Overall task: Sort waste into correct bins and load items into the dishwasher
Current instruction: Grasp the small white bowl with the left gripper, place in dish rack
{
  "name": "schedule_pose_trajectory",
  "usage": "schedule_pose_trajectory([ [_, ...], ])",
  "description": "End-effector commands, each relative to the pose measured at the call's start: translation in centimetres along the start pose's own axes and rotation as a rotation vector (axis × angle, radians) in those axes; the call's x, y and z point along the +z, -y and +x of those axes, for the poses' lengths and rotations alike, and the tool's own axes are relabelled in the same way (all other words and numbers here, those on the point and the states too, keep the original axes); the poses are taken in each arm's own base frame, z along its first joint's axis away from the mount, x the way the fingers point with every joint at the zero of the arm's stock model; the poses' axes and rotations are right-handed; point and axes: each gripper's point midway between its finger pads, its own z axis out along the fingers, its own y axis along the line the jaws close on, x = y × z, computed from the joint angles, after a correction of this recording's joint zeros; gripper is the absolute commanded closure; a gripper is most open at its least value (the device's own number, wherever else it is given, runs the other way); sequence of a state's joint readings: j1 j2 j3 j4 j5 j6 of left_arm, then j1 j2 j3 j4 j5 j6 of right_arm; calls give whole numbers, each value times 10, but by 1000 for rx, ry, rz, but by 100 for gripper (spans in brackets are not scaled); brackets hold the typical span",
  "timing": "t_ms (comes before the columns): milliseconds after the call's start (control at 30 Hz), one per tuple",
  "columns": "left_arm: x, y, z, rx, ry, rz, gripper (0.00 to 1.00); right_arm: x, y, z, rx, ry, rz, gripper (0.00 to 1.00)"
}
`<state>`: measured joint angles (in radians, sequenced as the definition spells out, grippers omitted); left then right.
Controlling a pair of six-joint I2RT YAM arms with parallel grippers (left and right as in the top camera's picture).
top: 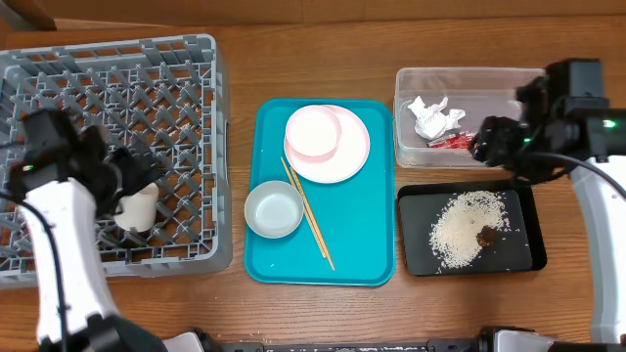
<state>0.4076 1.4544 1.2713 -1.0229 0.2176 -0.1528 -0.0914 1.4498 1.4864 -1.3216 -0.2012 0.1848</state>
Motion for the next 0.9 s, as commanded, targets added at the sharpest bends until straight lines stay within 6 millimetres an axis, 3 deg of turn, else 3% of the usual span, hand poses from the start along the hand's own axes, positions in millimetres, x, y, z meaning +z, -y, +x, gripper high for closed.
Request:
schedule_pose_trajectory([
  [0, -21, 81, 14, 244, 43, 133, 0, -26, 7, -12, 28, 85, -24, 22],
  [200, 0, 160, 78, 548, -66, 167, 0, -27, 10, -13, 38, 89, -20, 21],
  [267, 20, 187, 109, 673, -129, 156, 0, -26, 10, -13, 37, 88, -20, 21],
  [367, 48, 202, 143, 754, -231, 130, 0, -26, 10, -12, 39, 84, -19, 21],
  [533, 95, 199, 182, 770, -397, 52, 10, -26, 11, -11, 40, 81, -18, 21],
  [633, 114, 192, 199, 782, -475, 13, 27, -26, 11, -11, 40, 80, -18, 21],
  [767, 125, 190, 213, 767, -545, 26, 82, -26, 11, -10, 41, 78, -18, 21],
  [833, 124, 192, 212, 762, -540, 28, 96, -26, 11, -10, 41, 77, -18, 21],
  [867, 122, 193, 211, 754, -538, 27, 96, -26, 11, -10, 41, 77, -18, 21],
])
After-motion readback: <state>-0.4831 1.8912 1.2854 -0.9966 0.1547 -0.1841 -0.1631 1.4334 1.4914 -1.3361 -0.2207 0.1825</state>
